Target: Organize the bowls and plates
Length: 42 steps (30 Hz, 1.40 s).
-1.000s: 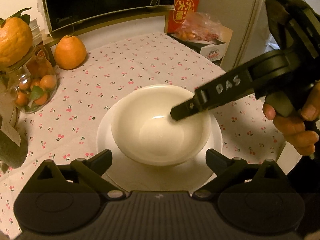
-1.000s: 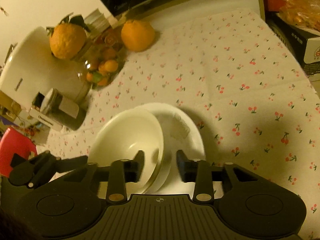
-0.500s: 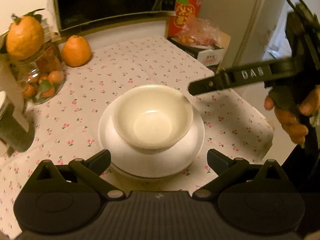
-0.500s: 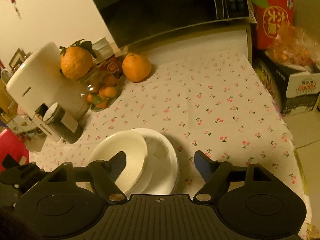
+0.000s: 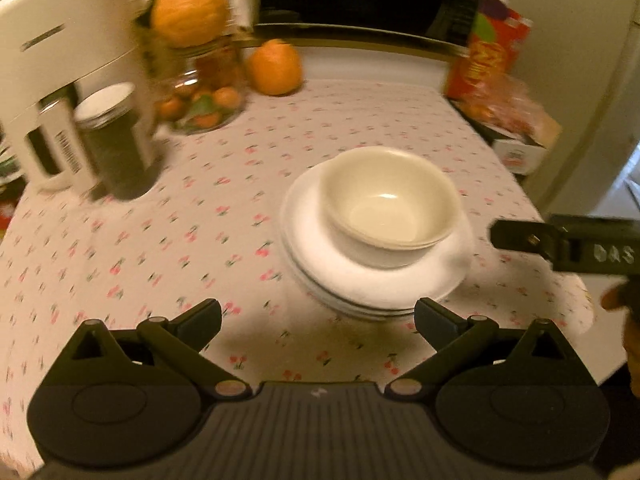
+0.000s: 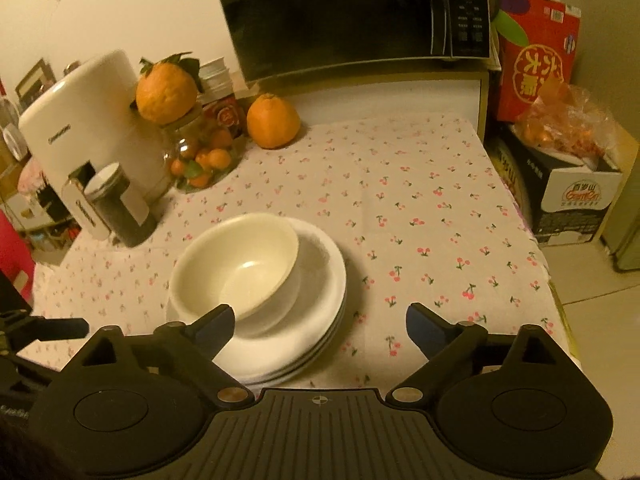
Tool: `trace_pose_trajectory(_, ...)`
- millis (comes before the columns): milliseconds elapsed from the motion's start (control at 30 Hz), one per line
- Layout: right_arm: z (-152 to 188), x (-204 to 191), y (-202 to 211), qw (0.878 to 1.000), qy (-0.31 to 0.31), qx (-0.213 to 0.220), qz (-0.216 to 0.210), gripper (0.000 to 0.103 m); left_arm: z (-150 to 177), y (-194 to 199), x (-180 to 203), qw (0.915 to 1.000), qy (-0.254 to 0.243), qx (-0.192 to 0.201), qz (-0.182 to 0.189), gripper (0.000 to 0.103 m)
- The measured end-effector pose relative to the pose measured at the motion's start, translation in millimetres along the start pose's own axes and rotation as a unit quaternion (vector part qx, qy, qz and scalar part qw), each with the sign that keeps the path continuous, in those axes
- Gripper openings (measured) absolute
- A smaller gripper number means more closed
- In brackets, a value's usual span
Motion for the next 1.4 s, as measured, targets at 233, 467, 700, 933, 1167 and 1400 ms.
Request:
trace_pose_trajectory(233,16,-9,6,1.0,0.017,0.005,0.019,0.098,16,-4,-3,0.9985,0.032,-0.006,-0.045,0.103)
trace_pose_trajectory(467,20,-10,2,0.999,0.025,0.003,0.04,0.099,20,-2,-6,0.9959,0.048,-0.002,-0.077,0.103)
trace_pose_trajectory(700,23,-8,-2,0.999,0.01,-0.01,0.041,0.099,24,-6,-4,0.9946,0.038,-0.008,-0.096,0.103)
trace_pose_trajectory(933,25,-10,-7,0.999,0.016,-0.018,0.047,0.099,21,-1,-8,0.9934,0.05,0.008,-0.103,0.103)
trace_pose_trajectory(1167,28,-11,-12,0.998,0.019,-0.028,0.05,0.099,22,-2,-12,0.993,0.057,0.006,-0.103,0.103)
trace_pose_trajectory(1400,31,-15,-17,0.998,0.025,-0.038,0.052,0.099,24,-3,-11,0.9935,0.052,0.001,-0.101,0.103)
Point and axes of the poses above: each gripper's, at about its wrist camera, not at the fingertips, and y roughly against the way its jaws point, x to its right, z to its underside, the point moved 6 cm from there along -y, roughly the way its jaws point, and after that the axes turned 7 degrees about -z, right-handed, at the moved point
